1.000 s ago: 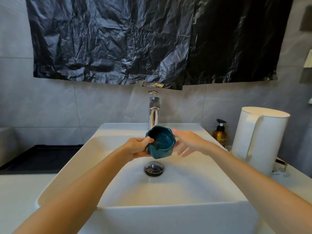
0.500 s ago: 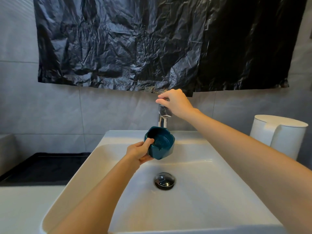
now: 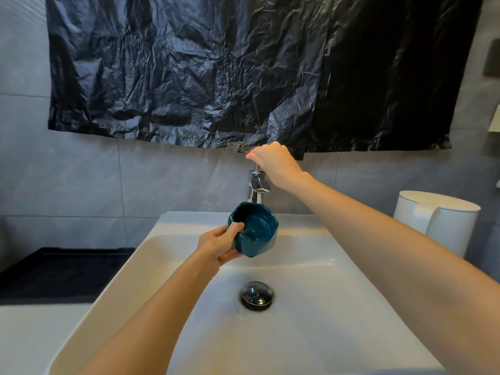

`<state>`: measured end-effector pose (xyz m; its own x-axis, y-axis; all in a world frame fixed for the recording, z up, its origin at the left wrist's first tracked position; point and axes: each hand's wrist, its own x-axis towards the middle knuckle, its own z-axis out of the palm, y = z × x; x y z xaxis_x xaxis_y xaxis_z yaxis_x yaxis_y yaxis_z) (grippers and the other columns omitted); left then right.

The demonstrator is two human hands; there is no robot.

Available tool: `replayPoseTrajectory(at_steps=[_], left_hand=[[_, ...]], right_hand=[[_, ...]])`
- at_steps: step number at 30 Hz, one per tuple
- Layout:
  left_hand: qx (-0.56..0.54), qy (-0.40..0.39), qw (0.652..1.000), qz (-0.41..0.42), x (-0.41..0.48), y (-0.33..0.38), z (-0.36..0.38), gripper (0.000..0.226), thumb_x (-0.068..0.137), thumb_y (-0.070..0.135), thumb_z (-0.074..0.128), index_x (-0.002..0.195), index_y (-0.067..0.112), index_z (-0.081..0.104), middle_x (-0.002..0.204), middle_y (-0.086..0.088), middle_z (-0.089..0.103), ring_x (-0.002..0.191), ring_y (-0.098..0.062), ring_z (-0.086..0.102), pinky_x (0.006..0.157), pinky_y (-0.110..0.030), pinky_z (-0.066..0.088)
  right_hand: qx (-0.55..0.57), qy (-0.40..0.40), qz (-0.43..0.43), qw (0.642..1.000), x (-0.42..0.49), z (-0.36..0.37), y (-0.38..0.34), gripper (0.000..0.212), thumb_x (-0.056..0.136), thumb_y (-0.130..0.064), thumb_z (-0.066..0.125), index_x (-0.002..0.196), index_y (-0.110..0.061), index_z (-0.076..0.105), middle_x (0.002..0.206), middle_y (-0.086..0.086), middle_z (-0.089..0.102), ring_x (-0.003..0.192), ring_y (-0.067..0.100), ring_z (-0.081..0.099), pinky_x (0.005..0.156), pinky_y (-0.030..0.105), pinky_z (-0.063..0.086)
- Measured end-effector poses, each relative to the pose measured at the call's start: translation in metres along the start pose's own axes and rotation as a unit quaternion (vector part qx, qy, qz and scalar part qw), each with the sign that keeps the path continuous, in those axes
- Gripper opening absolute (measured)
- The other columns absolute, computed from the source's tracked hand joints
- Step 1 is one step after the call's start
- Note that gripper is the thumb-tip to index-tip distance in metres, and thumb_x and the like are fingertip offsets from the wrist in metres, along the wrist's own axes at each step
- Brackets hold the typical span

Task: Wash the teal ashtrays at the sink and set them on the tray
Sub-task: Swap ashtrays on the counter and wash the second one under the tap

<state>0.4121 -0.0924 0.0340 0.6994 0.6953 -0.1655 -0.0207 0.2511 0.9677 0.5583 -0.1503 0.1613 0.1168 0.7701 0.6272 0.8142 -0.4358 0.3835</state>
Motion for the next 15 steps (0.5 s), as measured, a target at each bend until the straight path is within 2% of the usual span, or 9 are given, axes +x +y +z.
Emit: replayPoseTrajectory(at_steps=[5,7,9,11,12,13,15], left_hand=[[-0.001,-0.005,1.0,0.004,-0.002,0.0,0.002,0.04,0.088,0.023,0.065,0.125,0.01,0.058,0.111,-0.01,0.063,0.098,-0.03,0.063,0.068,-0.037,0.058],[0.001,-0.001,1.0,0.002,-0.002,0.0,0.002,0.04,0.088,0.023,0.064,0.125,0.01,0.058,0.117,-0.012,0.063,0.099,-0.031,0.064,0.074,-0.039,0.058],[0.003,0.0,1.0,0.001,-0.001,0.0,0.002,0.04,0.087,0.023,0.065,0.125,0.01,0.058,0.121,-0.013,0.063,0.101,-0.032,0.064,0.076,-0.04,0.057],[0.005,0.001,1.0,0.001,-0.001,0.0,0.003,0.04,0.087,0.023,0.065,0.125,0.009,0.058,0.12,-0.012,0.063,0.1,-0.031,0.065,0.076,-0.04,0.058],[0.009,0.001,1.0,0.002,-0.002,0.0,0.003,0.04,0.087,0.023,0.064,0.125,0.009,0.058,0.118,-0.011,0.063,0.099,-0.031,0.064,0.076,-0.039,0.058],[0.013,0.0,1.0,0.004,-0.002,0.0,0.003,0.04,0.088,0.023,0.064,0.125,0.009,0.058,0.116,-0.011,0.063,0.098,-0.03,0.064,0.074,-0.038,0.058],[0.02,-0.003,1.0,0.009,-0.004,-0.001,0.002,0.039,0.088,0.022,0.065,0.124,0.009,0.059,0.11,-0.009,0.063,0.095,-0.029,0.064,0.067,-0.035,0.058]], right_hand=[[-0.012,-0.015,-0.002,1.0,0.007,0.0,0.004,0.064,0.088,0.015,0.051,0.144,-0.014,0.04,0.128,0.012,0.057,0.111,0.035,0.057,0.088,0.044,0.052],[-0.012,-0.017,0.007,1.0,0.01,-0.001,0.004,0.065,0.088,0.016,0.05,0.144,-0.014,0.038,0.125,0.012,0.057,0.107,0.035,0.057,0.085,0.044,0.052],[0.012,-0.022,0.018,1.0,0.011,-0.001,0.004,0.056,0.091,0.012,0.049,0.141,-0.013,0.044,0.118,0.013,0.06,0.103,0.035,0.058,0.083,0.045,0.052],[0.095,-0.022,0.057,0.994,0.009,-0.001,0.005,0.034,0.098,-0.004,0.046,0.129,-0.012,0.056,0.111,0.013,0.064,0.1,0.033,0.061,0.084,0.043,0.051],[0.163,-0.02,0.084,0.983,0.006,-0.002,0.005,0.03,0.1,-0.016,0.045,0.125,-0.011,0.06,0.112,0.013,0.066,0.102,0.031,0.061,0.086,0.041,0.05],[0.235,-0.017,0.103,0.966,0.001,-0.002,0.003,0.034,0.1,-0.025,0.045,0.127,-0.012,0.06,0.119,0.012,0.065,0.108,0.028,0.06,0.092,0.036,0.049],[0.328,0.007,0.123,0.936,-0.016,-0.006,-0.003,0.041,0.099,-0.03,0.047,0.137,-0.015,0.051,0.137,0.006,0.055,0.124,0.02,0.052,0.1,0.026,0.038]])
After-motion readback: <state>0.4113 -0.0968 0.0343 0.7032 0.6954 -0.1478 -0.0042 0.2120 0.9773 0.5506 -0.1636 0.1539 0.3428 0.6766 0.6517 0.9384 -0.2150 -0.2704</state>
